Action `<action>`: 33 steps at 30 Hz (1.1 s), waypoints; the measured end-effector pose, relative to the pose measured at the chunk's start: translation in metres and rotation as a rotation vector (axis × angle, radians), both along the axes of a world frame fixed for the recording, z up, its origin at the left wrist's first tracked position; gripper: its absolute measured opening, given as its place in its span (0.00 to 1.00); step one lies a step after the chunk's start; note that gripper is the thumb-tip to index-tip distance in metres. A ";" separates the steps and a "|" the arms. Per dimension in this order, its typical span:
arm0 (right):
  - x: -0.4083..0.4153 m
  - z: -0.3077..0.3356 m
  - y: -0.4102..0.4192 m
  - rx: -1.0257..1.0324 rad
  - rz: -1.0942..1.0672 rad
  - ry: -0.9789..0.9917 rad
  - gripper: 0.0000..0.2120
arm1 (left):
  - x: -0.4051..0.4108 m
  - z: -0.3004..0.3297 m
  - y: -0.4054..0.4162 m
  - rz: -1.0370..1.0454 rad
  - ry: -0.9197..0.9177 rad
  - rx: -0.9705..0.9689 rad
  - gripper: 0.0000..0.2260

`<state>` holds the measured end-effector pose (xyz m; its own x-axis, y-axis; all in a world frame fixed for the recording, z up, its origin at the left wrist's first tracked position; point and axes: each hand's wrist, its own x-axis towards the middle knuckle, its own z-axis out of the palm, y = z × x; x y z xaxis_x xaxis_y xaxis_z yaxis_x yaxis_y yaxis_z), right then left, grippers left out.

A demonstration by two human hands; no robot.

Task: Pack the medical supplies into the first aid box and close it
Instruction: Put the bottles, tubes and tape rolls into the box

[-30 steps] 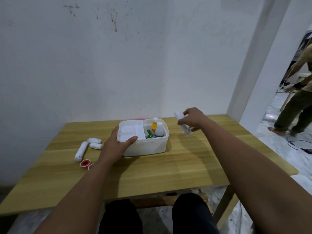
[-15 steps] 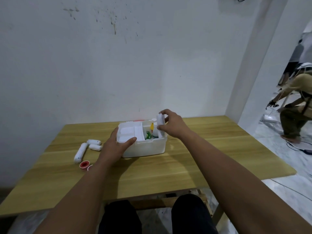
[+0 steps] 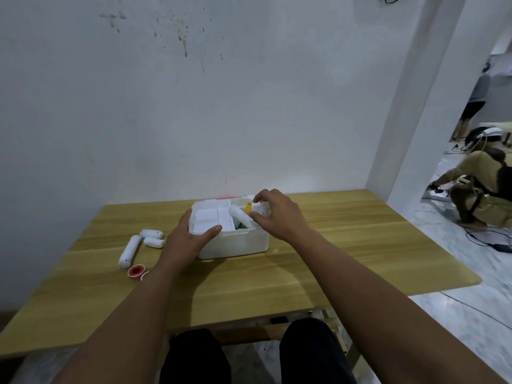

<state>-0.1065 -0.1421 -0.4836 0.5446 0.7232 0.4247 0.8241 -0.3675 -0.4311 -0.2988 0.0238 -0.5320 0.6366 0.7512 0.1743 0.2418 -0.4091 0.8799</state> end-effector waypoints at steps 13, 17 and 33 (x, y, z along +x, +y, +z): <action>-0.008 0.026 0.025 -0.093 0.031 -0.237 0.14 | 0.001 -0.001 0.002 -0.001 0.018 -0.004 0.46; -0.011 0.041 0.049 -0.411 0.076 -0.248 0.20 | 0.003 -0.002 0.004 0.009 0.016 0.013 0.43; -0.011 0.035 0.052 -0.293 -0.016 -0.144 0.15 | 0.002 -0.002 0.005 0.010 0.035 0.004 0.48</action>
